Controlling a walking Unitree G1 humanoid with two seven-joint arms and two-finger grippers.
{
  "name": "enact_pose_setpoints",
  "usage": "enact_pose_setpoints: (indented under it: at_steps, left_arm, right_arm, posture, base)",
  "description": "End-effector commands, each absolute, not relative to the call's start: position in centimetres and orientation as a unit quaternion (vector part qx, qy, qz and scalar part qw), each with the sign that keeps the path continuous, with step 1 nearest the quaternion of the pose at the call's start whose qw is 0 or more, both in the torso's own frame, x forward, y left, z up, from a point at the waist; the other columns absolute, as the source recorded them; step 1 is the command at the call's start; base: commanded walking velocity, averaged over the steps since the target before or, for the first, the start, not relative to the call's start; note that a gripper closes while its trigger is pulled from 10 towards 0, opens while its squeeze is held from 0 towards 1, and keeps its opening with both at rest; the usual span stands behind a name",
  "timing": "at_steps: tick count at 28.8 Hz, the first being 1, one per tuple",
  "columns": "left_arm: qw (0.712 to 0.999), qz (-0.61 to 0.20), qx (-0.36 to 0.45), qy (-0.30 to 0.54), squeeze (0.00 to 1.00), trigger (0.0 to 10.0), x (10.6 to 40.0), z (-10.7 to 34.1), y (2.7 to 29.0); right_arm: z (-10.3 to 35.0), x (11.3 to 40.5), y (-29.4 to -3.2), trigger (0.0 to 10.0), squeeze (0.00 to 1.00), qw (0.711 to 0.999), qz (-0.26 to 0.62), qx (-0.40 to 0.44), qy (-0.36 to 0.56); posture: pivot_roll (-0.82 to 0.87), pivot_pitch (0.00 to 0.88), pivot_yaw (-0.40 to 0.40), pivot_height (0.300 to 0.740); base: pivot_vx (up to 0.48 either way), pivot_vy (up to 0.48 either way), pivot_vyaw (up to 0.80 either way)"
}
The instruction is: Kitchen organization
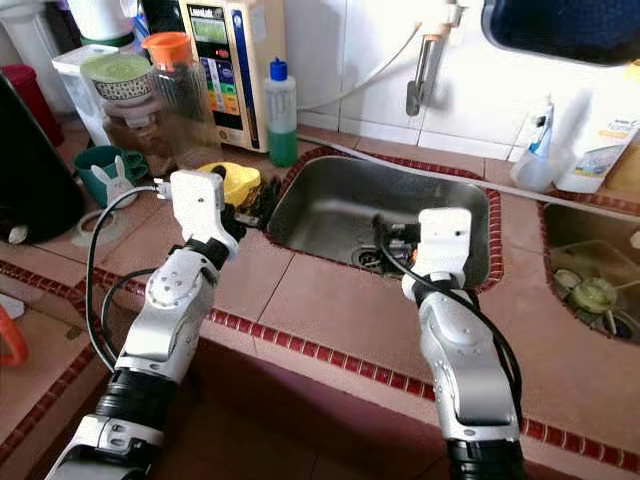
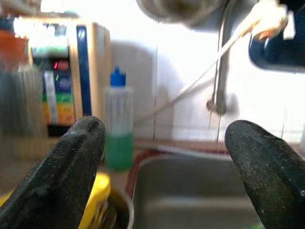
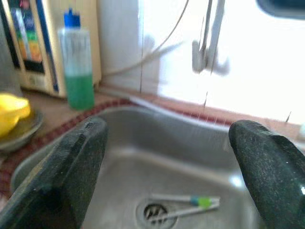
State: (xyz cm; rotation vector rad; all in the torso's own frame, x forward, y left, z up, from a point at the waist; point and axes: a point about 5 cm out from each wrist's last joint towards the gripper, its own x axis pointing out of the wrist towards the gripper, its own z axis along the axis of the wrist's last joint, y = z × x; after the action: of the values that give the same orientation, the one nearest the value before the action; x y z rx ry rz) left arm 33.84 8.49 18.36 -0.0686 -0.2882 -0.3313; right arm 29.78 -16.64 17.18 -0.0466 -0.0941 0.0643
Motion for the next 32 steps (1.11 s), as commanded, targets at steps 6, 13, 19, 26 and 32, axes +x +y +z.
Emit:
enact_pose_setpoints:
  at_steps: [6, 13, 19, 26, 32]
  left_arm:
    - [0.974, -0.172, -0.033, -0.144, 0.00, 10.0, 33.81, 18.49, 8.29]
    - [0.974, -0.174, -0.032, -0.141, 0.00, 10.0, 33.64, 18.34, 8.10]
    - [0.974, -0.174, -0.038, -0.137, 0.00, 10.0, 33.49, 18.14, 7.95]
    - [0.975, -0.175, -0.038, -0.135, 0.00, 10.0, 33.35, 18.01, 7.77]
    - [0.975, -0.176, -0.035, -0.131, 0.00, 10.0, 33.22, 17.78, 7.66]
  right_arm:
    - [17.48, 29.61, -17.02, 10.0, 0.00, 0.998, 0.022, -0.022, -0.056]
    - [17.40, 29.57, -16.91, 10.0, 0.00, 0.998, 0.023, -0.022, -0.054]
    - [17.35, 29.55, -17.04, 10.0, 0.00, 0.998, 0.021, -0.022, -0.053]
    - [17.25, 29.54, -17.13, 10.0, 0.00, 0.998, 0.019, -0.022, -0.051]
    - [17.27, 29.54, -17.14, 10.0, 0.00, 0.998, 0.019, -0.020, -0.051]
  posture:
    - [-0.02, 0.000, 0.014, 0.740]
    - [-0.02, 0.000, 0.014, 0.740]
    - [-0.02, 0.000, 0.015, 0.740]
    - [-0.02, 0.000, 0.015, 0.740]
    - [-0.01, 0.000, 0.015, 0.740]
  base:
    - [0.377, 0.000, 0.00]
    - [0.189, 0.000, 0.00]
    - [0.000, 0.000, 0.00]
    - [0.000, 0.000, 0.00]
    - [0.000, 0.000, 0.00]
